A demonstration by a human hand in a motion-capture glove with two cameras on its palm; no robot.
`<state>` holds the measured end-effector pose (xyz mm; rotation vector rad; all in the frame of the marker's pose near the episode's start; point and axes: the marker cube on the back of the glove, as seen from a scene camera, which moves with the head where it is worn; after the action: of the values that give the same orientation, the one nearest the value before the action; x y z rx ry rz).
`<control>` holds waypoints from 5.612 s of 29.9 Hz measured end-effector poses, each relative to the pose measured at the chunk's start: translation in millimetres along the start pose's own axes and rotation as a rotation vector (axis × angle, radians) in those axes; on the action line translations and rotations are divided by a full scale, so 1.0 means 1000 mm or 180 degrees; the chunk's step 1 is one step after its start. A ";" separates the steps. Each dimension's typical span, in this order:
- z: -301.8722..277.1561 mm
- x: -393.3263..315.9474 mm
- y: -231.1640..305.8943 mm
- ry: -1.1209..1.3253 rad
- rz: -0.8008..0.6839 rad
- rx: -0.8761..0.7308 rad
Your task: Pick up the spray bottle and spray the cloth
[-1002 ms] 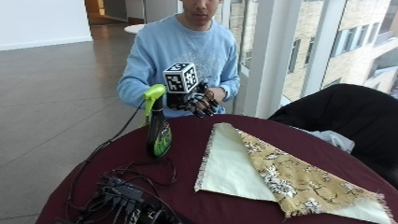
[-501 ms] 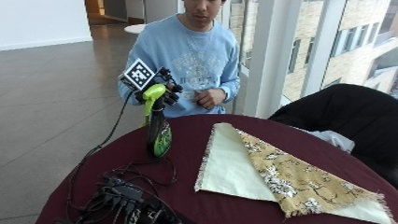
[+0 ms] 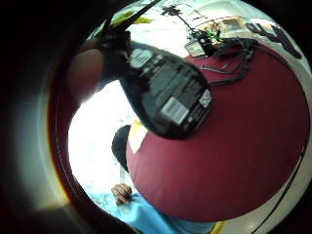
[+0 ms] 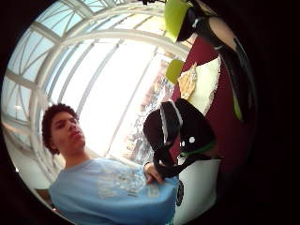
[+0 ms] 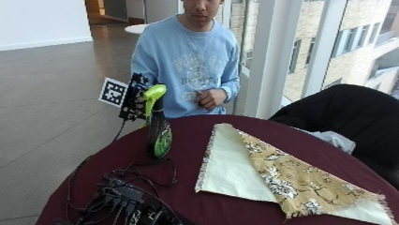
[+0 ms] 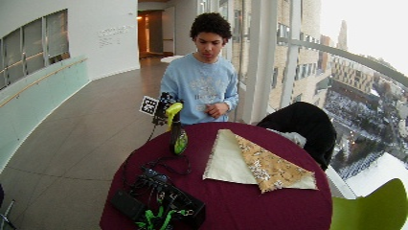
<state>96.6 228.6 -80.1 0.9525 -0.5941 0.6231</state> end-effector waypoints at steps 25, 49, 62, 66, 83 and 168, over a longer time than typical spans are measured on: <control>0.049 0.048 -0.058 -0.0049 0.0515 0.0434; 0.067 -0.007 -0.105 0.0345 0.0111 -0.1305; 0.141 -0.043 -0.153 0.0646 0.0574 -0.2654; 0.159 -0.041 -0.162 0.0705 0.0834 -0.2909; 0.186 -0.034 -0.157 0.0713 0.1127 -0.3209; 0.171 -0.044 -0.153 0.0767 0.0989 -0.3135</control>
<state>143.9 2.9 -118.0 -0.1401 -0.7256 0.6031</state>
